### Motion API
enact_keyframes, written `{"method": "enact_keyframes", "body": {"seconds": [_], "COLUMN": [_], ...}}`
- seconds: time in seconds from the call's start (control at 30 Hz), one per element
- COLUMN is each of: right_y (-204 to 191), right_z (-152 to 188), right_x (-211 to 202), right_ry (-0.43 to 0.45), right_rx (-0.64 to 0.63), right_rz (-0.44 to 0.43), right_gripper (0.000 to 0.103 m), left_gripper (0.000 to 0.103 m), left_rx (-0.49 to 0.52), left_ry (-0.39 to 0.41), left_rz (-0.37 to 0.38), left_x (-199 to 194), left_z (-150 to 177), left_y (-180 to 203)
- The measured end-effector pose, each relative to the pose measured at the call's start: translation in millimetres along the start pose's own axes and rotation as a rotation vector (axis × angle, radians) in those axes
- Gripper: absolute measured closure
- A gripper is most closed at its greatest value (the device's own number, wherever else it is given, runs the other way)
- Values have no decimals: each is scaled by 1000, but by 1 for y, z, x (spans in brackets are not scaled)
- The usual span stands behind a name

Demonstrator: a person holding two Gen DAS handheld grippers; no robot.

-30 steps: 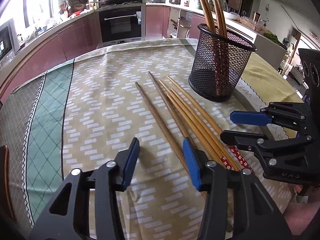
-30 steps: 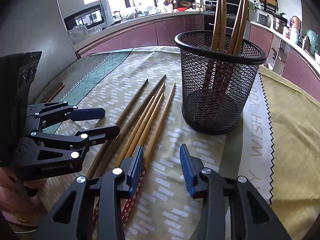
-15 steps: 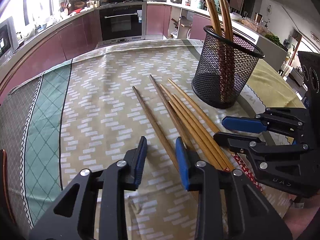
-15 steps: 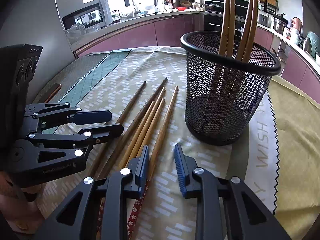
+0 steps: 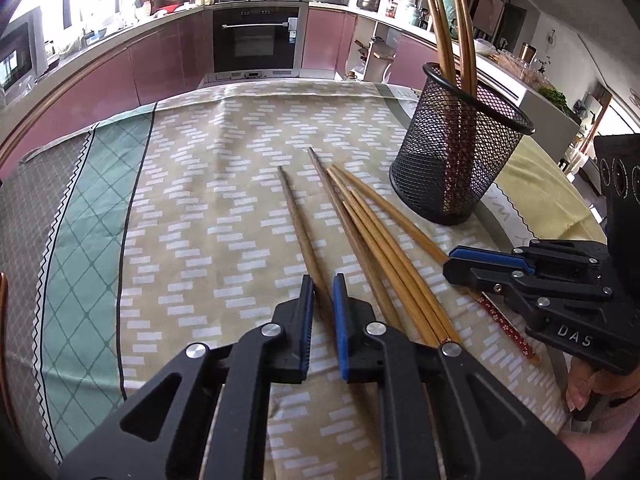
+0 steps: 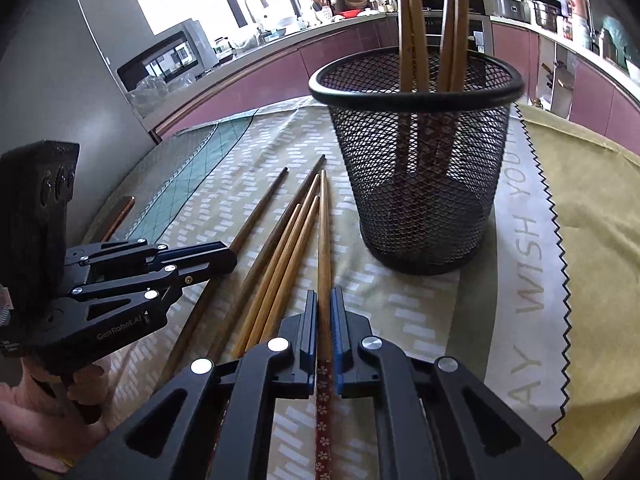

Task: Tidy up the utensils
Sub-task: 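Close the right gripper on a red-tipped chopstick while the left gripper grasps another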

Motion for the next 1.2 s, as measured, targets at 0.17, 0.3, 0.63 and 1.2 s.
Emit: {"method": "enact_keyframes", "body": {"seconds": [0.17, 0.3, 0.63, 1.2], "right_y": [-3, -12, -15, -13], "right_z": [1, 2, 6, -9], "right_x": [-11, -11, 1, 17], "right_ry": [19, 7, -46, -41], "right_rx": [-3, -21, -85, -84], "right_rz": [-45, -85, -35, -28], "right_gripper": [97, 97, 94, 96], "left_gripper": [95, 95, 92, 95], "left_rx": [-5, 18, 70, 66], "left_ry": [6, 9, -22, -33], "left_rz": [24, 54, 54, 24], "left_x": [-7, -13, -9, 11], "left_z": [2, 8, 15, -6], "left_y": [0, 8, 14, 13]}}
Point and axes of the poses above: each gripper's, at about its wrist camera, not at the fingertips, and x roughly the way its jaws point, y to its right, z to its underside, the point moved 10 cm from there along x, roughly the way its jaws point, and after that the axes turned 3 degrees about z, right-handed, at the moved point
